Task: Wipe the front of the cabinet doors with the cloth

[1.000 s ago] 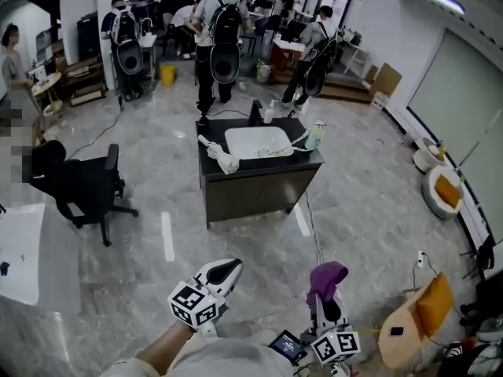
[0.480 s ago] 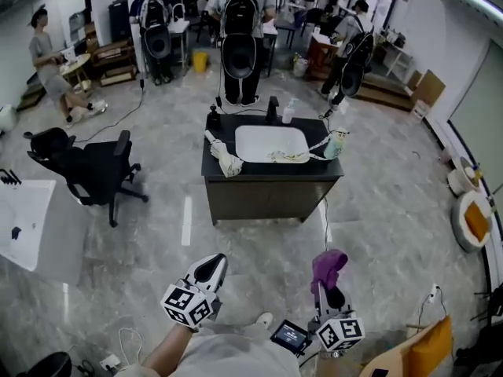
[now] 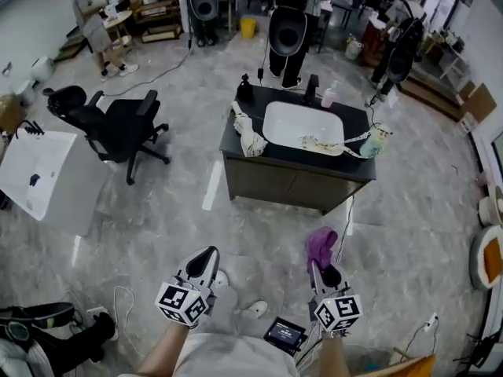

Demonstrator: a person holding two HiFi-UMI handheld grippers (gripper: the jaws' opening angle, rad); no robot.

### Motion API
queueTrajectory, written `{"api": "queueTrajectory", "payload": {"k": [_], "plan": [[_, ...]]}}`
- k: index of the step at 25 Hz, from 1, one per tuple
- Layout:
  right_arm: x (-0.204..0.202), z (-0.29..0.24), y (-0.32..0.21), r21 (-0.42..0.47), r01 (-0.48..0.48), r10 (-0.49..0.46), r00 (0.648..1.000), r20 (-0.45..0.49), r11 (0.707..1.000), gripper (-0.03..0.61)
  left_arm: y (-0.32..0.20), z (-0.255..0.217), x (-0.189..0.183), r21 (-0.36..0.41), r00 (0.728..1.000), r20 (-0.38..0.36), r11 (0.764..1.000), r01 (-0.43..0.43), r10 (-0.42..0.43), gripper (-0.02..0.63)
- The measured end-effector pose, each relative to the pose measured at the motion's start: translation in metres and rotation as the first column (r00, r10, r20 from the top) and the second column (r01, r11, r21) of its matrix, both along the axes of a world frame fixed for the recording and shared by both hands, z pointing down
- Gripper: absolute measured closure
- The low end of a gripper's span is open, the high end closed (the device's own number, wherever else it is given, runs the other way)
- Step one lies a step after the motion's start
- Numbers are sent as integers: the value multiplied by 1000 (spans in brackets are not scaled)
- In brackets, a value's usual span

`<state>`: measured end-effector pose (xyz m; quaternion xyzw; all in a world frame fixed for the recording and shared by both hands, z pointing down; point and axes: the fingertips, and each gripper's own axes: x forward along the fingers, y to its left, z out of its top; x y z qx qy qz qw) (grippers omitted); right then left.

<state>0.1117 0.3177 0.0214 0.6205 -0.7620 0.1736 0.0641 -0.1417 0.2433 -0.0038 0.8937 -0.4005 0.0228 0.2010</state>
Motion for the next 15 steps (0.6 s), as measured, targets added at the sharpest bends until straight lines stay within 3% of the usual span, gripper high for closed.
{"api": "queueTrajectory", "payload": {"k": [5, 15], "plan": [[-27, 83, -60, -128, 135, -150, 982, -111, 982, 489, -46, 58, 8, -28, 999, 35, 1000, 10, -9, 592], [-86, 226, -189, -258, 198, -202, 979, 14, 945, 489, -166, 203, 39, -113, 997, 45, 992, -54, 59, 592]]}}
